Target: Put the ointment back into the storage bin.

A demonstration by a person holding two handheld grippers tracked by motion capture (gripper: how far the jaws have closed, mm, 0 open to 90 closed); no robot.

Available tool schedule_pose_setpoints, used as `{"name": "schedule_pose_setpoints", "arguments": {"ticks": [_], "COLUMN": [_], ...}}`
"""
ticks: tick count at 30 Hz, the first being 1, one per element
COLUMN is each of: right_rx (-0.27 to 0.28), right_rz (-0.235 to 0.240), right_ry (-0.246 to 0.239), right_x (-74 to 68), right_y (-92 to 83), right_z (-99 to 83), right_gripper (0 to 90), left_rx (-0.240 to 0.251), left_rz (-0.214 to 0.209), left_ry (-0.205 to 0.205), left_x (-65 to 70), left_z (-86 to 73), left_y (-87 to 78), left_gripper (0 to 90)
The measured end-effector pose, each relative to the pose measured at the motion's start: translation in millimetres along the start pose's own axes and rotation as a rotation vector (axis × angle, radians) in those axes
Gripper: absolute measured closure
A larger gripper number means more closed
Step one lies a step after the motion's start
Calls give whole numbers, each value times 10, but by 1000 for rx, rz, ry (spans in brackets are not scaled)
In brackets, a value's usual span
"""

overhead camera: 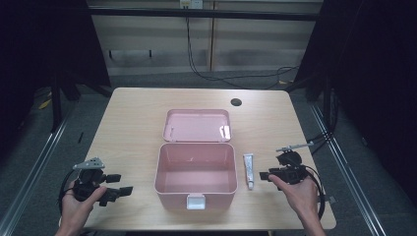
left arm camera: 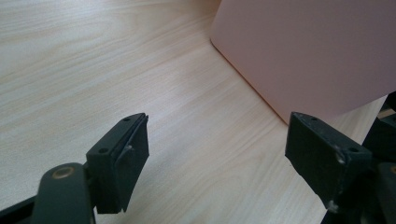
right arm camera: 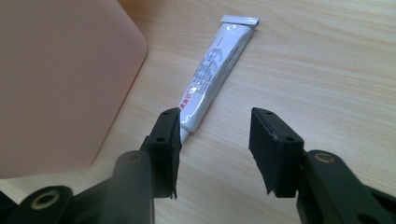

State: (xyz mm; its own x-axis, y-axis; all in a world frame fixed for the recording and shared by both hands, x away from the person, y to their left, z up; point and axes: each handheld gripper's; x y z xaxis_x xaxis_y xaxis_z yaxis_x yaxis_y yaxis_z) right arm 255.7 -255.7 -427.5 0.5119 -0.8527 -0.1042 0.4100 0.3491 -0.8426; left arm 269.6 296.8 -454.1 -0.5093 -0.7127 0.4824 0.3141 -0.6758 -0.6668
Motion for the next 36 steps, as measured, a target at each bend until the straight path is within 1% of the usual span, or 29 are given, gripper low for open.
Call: {"name": "schedule_pose_setpoints", "arguments": {"ticks": [1, 3, 6, 7, 8, 9, 13, 15, 16, 17, 18, 19, 20, 23, 25, 26, 27, 31, 32, 33, 34, 36], "right_rx": [-12, -20, -51, -51, -62, -83, -134, -155, -168, -172, -172, -197, -197, -237, -255, -255, -273, -290, -305, -316, -316, -341], "right_rz": [-5, -2, 19, 19, 27, 50, 48, 45, 45, 53, 53, 45, 45, 51, 72, 72, 58, 56, 59, 52, 56, 51], "right_ry": [0, 4, -4, -4, -10, -21, -36, -29, -35, -24, -24, -31, -31, -20, -14, -14, -16, -11, -4, -3, 7, 8], "right_x": [0, 10, -4, -4, -20, -46, -71, -77, -71, -70, -70, -63, -63, -62, -64, -64, -67, -62, -45, -39, -29, -9], "right_y": [7, 1, 20, 20, 31, 63, 137, 167, 181, 196, 196, 220, 220, 258, 281, 281, 298, 323, 355, 362, 382, 427], "right_z": [21, 62, 134, 134, 151, 177, 246, 288, 307, 328, 328, 370, 370, 456, 492, 492, 531, 574, 608, 621, 631, 641], "right_gripper": [535, 534, 533, 533, 531, 531, 545, 582, 583, 589, 589, 606, 606, 610, 608, 608, 607, 608, 608, 607, 605, 610], "left_rx": [0, -1, -1, -1, -2, -2, -2, -1, -2, -2, -2, -3, -3, -3, -7, -7, -7, -5, -6, -6, -5, -1], "left_rz": [0, 1, 1, 3, 1, 0, 0, 1, 0, 0, 0, -1, -1, 0, 1, 1, -3, 1, -3, -3, -3, -6], "left_ry": [0, -1, 1, 2, 2, 0, -1, -2, -1, -2, -2, -1, -1, -1, -1, -1, 0, 0, 0, 1, 1, -1], "left_x": [0, 1, 0, -1, -3, -1, -1, -1, -2, -1, -1, -1, -1, -1, 2, 2, 2, 0, 1, 1, 0, 1], "left_z": [1, 0, 0, -1, -1, -1, -1, -2, -1, -1, -1, -1, -1, -1, -2, -2, -1, -1, -1, 0, 0, 1], "left_y": [1, 2, 0, -1, 0, 3, 2, 3, 3, 4, 4, 3, 3, 4, 9, 9, 6, 7, 5, 5, 4, 8], "left_gripper": [214, 214, 214, 214, 214, 214, 214, 214, 214, 214, 214, 214, 214, 214, 214, 214, 214, 214, 214, 214, 214, 214]}}
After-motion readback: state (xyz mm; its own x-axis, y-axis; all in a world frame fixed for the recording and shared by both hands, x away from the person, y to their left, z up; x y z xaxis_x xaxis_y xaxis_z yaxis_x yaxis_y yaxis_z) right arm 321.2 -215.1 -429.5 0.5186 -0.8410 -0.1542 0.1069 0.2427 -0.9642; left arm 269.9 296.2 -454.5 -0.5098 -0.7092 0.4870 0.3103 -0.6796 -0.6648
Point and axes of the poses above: each handheld gripper's, and its own axes: y roughly forward along the jaws, z roughly out of its top, x roughly to its right, and after that the axes turned 14 degrees about -y, right-handed
